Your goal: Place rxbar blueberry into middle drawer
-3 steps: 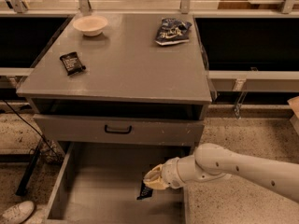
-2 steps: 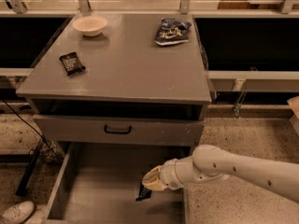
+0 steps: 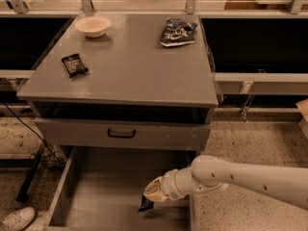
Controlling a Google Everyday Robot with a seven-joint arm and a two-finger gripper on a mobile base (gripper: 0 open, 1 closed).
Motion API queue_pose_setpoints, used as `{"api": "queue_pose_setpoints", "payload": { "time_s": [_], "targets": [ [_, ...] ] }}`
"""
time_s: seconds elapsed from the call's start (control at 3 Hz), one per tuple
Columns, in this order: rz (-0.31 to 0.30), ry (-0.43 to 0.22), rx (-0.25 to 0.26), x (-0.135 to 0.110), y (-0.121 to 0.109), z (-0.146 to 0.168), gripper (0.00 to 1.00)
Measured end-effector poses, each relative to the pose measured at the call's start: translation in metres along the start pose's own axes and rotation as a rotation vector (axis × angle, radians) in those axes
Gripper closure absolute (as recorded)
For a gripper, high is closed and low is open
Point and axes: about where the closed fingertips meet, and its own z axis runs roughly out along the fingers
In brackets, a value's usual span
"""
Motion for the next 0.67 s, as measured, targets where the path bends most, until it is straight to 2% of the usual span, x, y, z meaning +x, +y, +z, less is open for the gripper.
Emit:
{"api": "queue_pose_setpoints", "payload": {
  "time_s": [0.67],
  "targets": [
    [0.003, 0.026, -0.015, 0.0088, 0.0013, 0.0102, 1.00]
  ]
}}
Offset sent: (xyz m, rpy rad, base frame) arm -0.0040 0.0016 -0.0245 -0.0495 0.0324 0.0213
